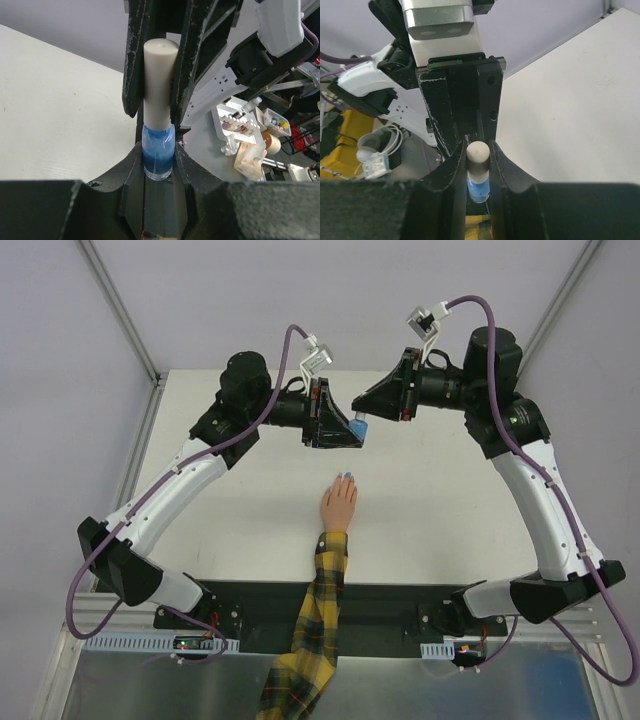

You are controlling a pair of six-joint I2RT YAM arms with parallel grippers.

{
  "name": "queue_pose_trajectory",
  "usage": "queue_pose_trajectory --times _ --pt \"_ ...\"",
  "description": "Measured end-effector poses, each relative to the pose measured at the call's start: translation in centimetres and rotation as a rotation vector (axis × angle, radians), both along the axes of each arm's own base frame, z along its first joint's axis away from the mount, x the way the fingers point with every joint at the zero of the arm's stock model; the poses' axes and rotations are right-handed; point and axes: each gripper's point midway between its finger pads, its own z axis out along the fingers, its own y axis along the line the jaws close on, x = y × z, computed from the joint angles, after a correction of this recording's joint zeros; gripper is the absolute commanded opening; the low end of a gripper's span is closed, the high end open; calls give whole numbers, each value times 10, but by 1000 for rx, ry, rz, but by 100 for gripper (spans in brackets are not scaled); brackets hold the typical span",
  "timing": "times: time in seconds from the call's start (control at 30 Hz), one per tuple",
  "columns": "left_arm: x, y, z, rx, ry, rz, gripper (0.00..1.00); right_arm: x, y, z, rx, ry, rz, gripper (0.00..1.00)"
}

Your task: Paint the nails

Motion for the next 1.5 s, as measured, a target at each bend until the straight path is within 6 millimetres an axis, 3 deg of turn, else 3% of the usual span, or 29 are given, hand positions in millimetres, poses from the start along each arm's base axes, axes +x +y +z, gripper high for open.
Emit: queue_pose_trajectory --times 0.17,0.3,0.43,0.53,0.6,0.63,0.73,0.83,1.03,1.17,1.37,1.5 --pt "22 -6 -6 40 11 98 0 15 -1 -6 -59 -68 -144 0" --pt "54 -6 -16 104 -20 272 0 42 -4 -13 -212 -66 -527 1" --pt "68 -10 -10 125 -72 362 0 59 -15 -7 -283 -61 -761 0" --pt "72 -16 -15 143 -93 386 0 64 -26 -13 -299 -31 -846 1" --pt "72 -18 -20 155 -96 388 0 65 -28 -17 -312 -24 -861 10" --pt "73 -18 -21 159 -97 389 0 65 -29 -18 -317 -23 -862 23" --pt "72 -17 -24 157 -106 387 0 62 -26 -19 -324 -24 -838 43" --pt "80 -10 -22 137 -124 431 0 51 -25 -33 -382 -9 -751 61" --pt "72 -4 -31 126 -90 391 0 39 -27 -30 -366 -23 -575 91" --pt "55 -8 -31 109 -52 294 0 24 -28 -19 -278 -32 -431 91" --pt "27 -12 -16 44 -35 137 0 11 -19 -19 -122 33 -224 57" --pt "15 -13 -8 14 -29 67 0 13 -15 -21 -67 80 -147 52"
